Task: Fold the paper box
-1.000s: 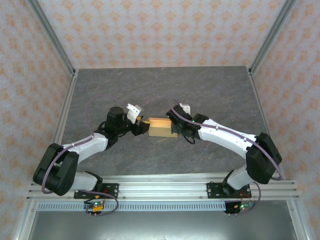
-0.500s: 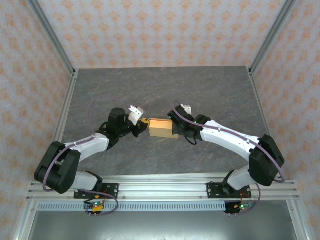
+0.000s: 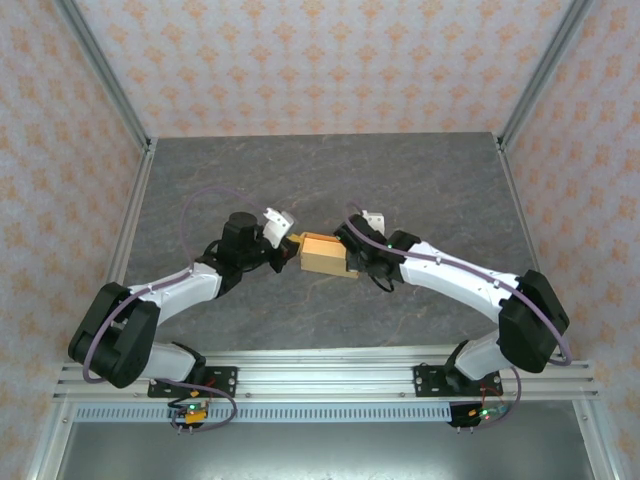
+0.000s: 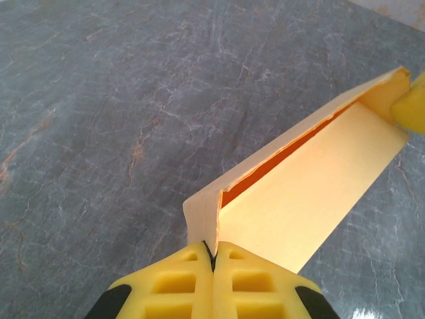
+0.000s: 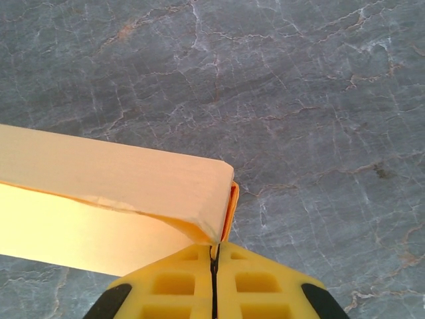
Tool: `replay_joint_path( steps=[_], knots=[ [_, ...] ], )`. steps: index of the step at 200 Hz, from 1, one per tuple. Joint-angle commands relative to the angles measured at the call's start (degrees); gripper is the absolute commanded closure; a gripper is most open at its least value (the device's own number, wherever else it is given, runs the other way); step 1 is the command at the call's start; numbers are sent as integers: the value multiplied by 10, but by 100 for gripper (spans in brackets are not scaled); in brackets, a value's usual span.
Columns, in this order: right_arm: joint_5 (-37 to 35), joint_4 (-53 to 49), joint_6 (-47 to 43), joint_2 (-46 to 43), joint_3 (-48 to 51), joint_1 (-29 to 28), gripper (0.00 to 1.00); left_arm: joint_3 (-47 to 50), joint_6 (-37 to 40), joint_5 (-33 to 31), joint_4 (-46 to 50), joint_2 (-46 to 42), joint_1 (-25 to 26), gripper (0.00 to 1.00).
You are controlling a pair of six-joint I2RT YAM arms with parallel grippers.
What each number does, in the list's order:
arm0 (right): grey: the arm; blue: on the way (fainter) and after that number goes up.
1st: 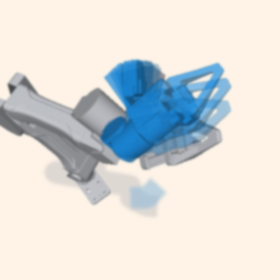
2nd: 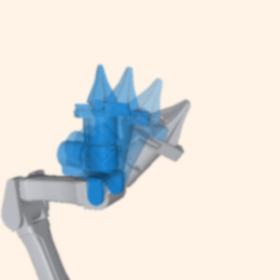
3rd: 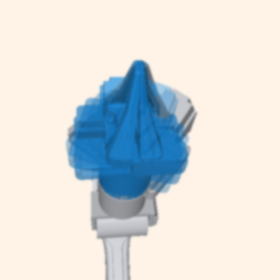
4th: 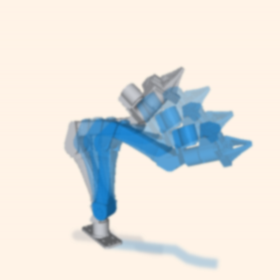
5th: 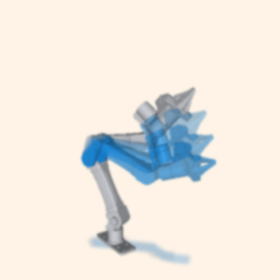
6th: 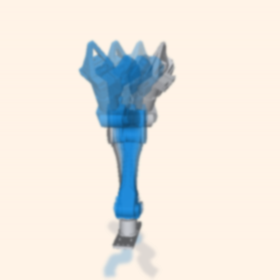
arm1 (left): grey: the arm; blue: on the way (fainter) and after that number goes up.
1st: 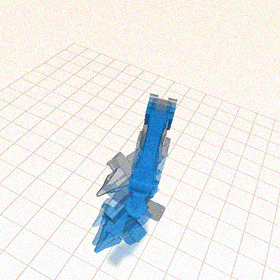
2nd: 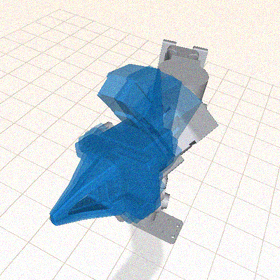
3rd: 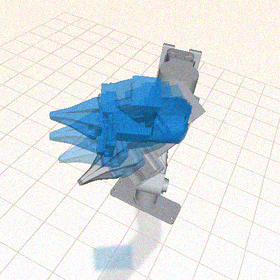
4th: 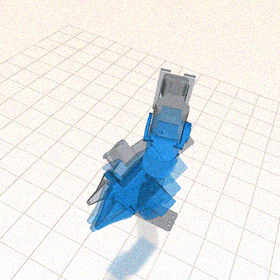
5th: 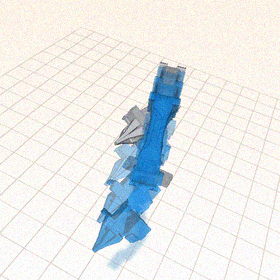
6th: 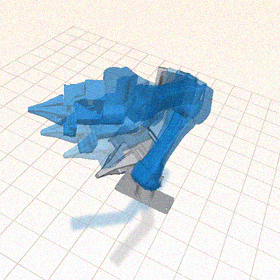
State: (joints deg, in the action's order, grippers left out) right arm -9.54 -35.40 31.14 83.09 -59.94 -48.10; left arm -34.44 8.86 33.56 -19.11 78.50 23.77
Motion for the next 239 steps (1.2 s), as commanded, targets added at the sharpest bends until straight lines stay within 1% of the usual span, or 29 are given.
replay_joint_path(
  steps=[1, 14, 27, 34, 41, 51, 65, 76, 98, 116, 151, 197, 215, 226, 230, 239],
  knots=[
    [-23, -13, 14, 7, -6, -10, 92, -25, -17, -3, 15, -10, 15, 99],
    [-21, -8, 17, 6, -3, -10, 92, -33, -20, -6, 25, -9, 15, 98],
    [-21, -7, 18, 6, -1, -10, 92, -37, -28, -7, 32, -10, 16, 94],
    [-21, -8, 18, 6, -2, -10, 92, -36, -33, -6, 30, -11, 17, 90],
    [-21, -8, 16, 5, -2, -10, 92, -36, -37, -6, 29, -10, 18, 83],
    [-25, -8, 16, 4, -2, -10, 92, -34, -41, -17, 27, -8, 20, 67],
    [-31, -6, 12, 4, -2, -10, 92, -31, -41, -37, 31, -9, 19, 64],
    [-39, -6, 3, 9, -5, -10, 92, -37, -32, -36, 48, -8, 19, 63],
    [-53, -14, -16, 20, -15, -10, 91, -58, -30, -40, 70, 5, 19, 63],
    [-45, -12, -20, 24, -21, -10, 91, -73, -30, -42, 92, 18, 21, 64],
    [-39, -13, -19, 34, -30, -10, 91, -62, -34, -40, 82, 24, 23, 64],
    [-38, -8, -10, 21, -21, -10, 91, -93, -45, -69, 112, 53, 30, 66],
    [-43, -9, -7, 16, -19, -11, 91, -107, -48, -77, 118, 66, 30, 69],
    [-45, -9, -7, 15, -19, -11, 91, -112, -51, -76, 120, 71, 30, 73],
    [-47, -8, -6, 15, -19, -11, 91, -114, -51, -76, 120, 74, 30, 75],
    [-49, -9, -6, 15, -20, -10, 91, -121, -49, -75, 127, 78, 30, 86]
  ],
)
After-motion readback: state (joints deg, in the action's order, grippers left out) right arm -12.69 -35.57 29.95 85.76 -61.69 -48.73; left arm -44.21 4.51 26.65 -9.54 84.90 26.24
